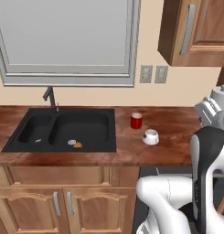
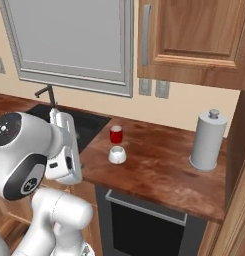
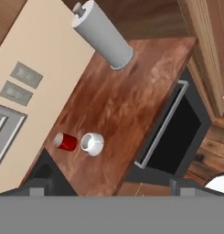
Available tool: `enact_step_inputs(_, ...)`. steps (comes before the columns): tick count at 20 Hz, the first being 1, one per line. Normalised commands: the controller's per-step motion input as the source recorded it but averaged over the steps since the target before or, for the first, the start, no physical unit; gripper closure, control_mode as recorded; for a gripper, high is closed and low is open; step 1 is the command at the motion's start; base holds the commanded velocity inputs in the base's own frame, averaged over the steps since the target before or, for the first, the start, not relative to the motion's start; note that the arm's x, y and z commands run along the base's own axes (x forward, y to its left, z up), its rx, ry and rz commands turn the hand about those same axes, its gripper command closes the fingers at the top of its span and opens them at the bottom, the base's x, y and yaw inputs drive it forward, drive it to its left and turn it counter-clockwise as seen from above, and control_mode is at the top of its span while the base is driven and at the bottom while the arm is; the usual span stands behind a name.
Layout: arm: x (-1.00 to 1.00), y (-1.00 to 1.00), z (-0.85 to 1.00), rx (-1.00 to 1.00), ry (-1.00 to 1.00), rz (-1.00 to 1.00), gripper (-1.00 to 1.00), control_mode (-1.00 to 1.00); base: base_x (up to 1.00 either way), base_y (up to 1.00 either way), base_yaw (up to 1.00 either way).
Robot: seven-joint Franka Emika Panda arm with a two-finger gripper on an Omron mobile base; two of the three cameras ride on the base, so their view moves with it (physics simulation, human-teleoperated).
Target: Clear the mugs and bowl far away from the sink.
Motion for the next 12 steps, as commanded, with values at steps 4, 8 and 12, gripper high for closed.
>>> enact_step_inputs(4, 0.21, -0.46, -0.22, 0.0, 0.01, 0.41, -1.0, -1.0, 0.0, 0.0, 0.0)
enact_step_inputs(8, 0.07, -0.31, -0.35, 0.0, 0.03, 0.52, -1.0, -1.0, 0.0, 0.0, 0.0)
enact_step_inputs(12, 0.0, -0.15, -0.4, -0.05, 0.05, 0.59, -1.0, -1.0, 0.0, 0.0, 0.0)
